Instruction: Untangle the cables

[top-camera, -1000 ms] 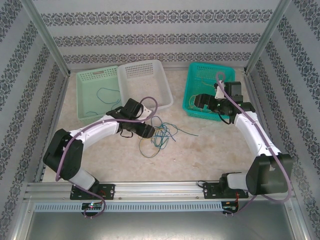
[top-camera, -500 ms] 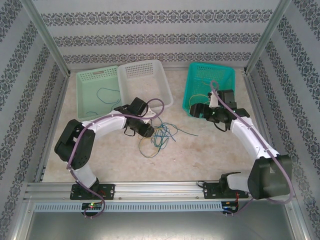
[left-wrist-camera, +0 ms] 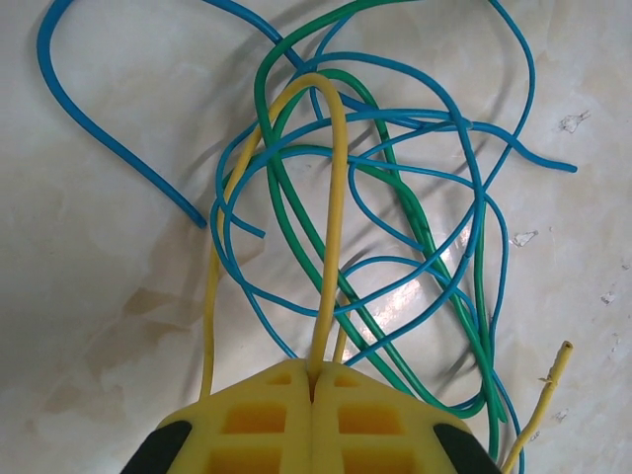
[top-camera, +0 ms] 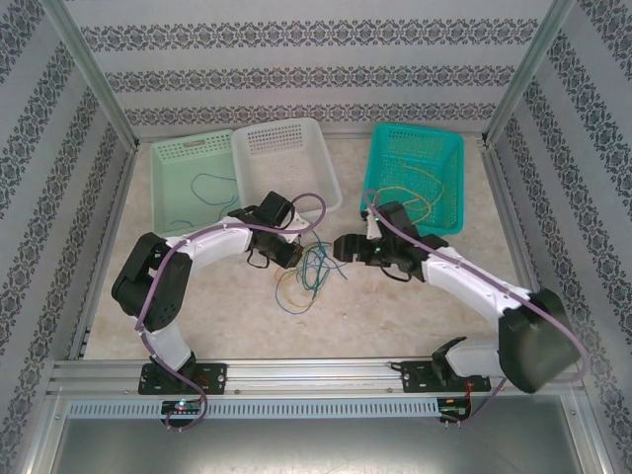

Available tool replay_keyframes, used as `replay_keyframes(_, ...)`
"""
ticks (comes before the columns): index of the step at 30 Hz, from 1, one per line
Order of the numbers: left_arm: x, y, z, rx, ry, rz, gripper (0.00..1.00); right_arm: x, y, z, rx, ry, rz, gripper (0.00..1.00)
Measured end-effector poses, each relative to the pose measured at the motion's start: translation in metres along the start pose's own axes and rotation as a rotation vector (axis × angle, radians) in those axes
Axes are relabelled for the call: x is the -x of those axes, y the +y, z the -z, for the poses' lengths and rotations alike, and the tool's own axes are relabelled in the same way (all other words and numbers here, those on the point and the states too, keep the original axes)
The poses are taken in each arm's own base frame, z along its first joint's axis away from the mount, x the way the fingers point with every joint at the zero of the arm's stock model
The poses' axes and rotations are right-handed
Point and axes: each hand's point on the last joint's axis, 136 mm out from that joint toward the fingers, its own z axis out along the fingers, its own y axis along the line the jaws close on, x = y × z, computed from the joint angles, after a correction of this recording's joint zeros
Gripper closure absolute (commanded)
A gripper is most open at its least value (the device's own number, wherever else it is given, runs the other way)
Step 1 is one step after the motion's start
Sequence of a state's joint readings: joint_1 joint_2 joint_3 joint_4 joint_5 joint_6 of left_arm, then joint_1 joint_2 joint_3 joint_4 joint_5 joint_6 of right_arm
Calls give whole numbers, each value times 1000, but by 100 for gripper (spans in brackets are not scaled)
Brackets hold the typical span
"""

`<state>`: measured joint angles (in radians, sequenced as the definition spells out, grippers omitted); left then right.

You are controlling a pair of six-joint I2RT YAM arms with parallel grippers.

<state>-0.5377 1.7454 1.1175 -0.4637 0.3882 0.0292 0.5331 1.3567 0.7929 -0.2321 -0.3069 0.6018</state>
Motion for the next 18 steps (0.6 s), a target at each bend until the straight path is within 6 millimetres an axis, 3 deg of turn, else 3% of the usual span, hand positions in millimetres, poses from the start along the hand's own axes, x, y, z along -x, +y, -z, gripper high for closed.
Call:
replay_keyframes(4, 5, -2, 9, 4, -26, -2, 100, -11, 13, -36, -15, 79, -2, 21)
replay_keyframes(9, 18, -7, 33, 18, -97, -16, 100, -8, 37, -65, 1, 95, 21, 34)
replay_keyframes(18, 21, -11, 56, 40, -163, -5, 100, -13, 13, -91, -90, 120, -21, 70)
